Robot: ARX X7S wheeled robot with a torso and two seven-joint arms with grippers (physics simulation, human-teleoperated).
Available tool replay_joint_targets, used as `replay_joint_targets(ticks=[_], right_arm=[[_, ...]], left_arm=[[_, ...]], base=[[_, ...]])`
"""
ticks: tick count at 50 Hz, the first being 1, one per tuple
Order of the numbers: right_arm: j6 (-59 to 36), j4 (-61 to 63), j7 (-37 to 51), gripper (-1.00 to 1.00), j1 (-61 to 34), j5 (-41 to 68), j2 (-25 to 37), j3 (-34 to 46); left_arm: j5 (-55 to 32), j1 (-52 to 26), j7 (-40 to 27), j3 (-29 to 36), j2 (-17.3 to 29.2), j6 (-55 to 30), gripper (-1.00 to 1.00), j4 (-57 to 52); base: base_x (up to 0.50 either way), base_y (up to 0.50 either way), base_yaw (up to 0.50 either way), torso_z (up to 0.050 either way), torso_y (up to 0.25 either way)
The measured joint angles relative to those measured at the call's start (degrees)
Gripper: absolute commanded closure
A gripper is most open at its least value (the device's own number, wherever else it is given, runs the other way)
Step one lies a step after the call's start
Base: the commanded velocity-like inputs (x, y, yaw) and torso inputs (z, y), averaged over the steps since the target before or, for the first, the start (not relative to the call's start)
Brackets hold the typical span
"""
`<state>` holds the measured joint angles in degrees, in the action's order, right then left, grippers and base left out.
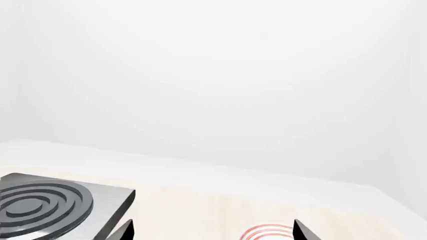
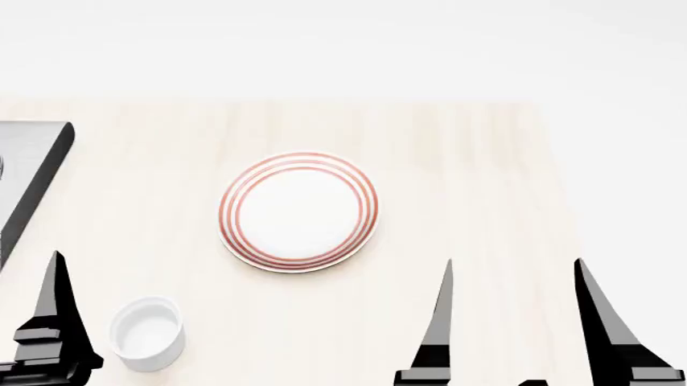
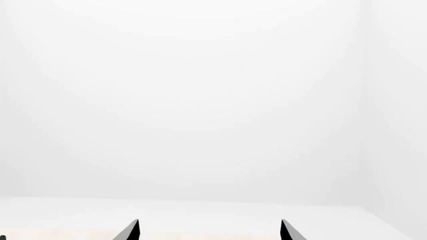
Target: Pick the akita bowl on the cookies box and place it on the plate.
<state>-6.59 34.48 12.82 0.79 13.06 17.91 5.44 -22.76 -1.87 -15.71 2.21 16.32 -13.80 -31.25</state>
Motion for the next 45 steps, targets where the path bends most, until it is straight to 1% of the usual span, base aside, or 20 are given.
replay_joint_targets(ticks=[14,33,45], right_arm=[[-0.05,0.31,0.57,-1.00,0.10,0.15,0.45,-0.12],[0.15,0.15,1.04,-1.00,0.14,0.34,0.87,0.08],[0.32,0.13,1.32,-1.00,0.16,0.39,1.12,0.22]], left_arm=[[-0.18,0.17,-0.31,0.01,0.28,0.66,-1.00,0.00],[0.12,0.20,-1.02,0.60,0.65,0.71,-1.00,0.19],[0.25,0.57,-0.84,0.86,0.92,1.93,-1.00,0.13]], base=[[0.00,0.00,0.00,0.000,-0.250],[0.00,0.00,0.00,0.000,-0.002],[0.00,0.00,0.00,0.000,-0.212]])
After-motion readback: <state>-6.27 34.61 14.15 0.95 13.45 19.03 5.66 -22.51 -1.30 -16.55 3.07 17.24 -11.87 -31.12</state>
